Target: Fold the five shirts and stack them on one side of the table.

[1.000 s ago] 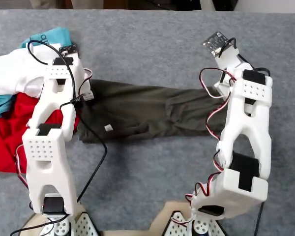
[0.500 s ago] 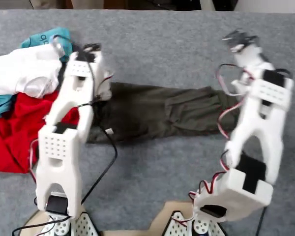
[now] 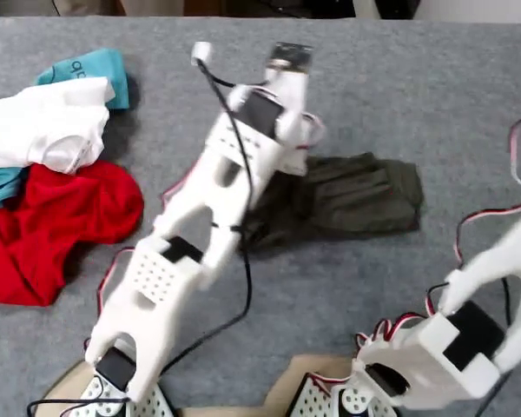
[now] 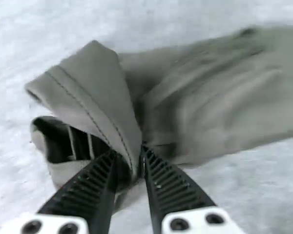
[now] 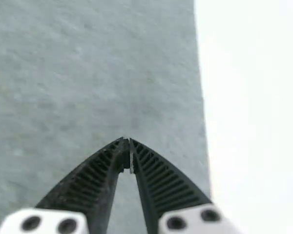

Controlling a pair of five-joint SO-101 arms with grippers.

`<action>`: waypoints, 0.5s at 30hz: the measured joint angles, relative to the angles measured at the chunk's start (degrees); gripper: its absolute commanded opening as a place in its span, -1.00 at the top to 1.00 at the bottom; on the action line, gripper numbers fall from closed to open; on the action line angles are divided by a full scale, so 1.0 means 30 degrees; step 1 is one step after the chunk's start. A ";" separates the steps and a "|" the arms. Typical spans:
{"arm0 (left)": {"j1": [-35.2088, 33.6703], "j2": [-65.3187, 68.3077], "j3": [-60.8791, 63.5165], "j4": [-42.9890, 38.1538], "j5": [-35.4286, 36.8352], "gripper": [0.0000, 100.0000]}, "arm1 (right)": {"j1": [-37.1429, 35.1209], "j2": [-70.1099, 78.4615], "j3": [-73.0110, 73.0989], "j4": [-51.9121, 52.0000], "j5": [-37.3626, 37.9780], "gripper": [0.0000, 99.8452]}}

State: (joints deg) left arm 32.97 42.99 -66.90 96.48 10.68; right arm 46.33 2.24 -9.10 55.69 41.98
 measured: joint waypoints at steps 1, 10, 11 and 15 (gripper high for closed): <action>0.0352 0.0000 -0.0059 -0.0527 0.0147 0.96 | 0.0322 0.0000 -0.0117 0.0000 0.0117 0.99; 0.2579 0.0264 -0.0117 -0.5187 0.0645 0.96 | 0.1319 0.0000 -0.0352 0.0000 0.0381 0.99; 0.2784 0.0410 -0.0117 -0.5714 0.0645 0.96 | 0.1319 0.0000 -0.0352 0.0000 0.0381 0.99; 0.3634 0.1231 -0.0117 -0.7473 0.0645 0.96 | 0.1319 0.0000 -0.0352 0.0000 0.0381 0.99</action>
State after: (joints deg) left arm 43.87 46.68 -67.25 74.07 12.62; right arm 50.29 2.24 -10.15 55.69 43.12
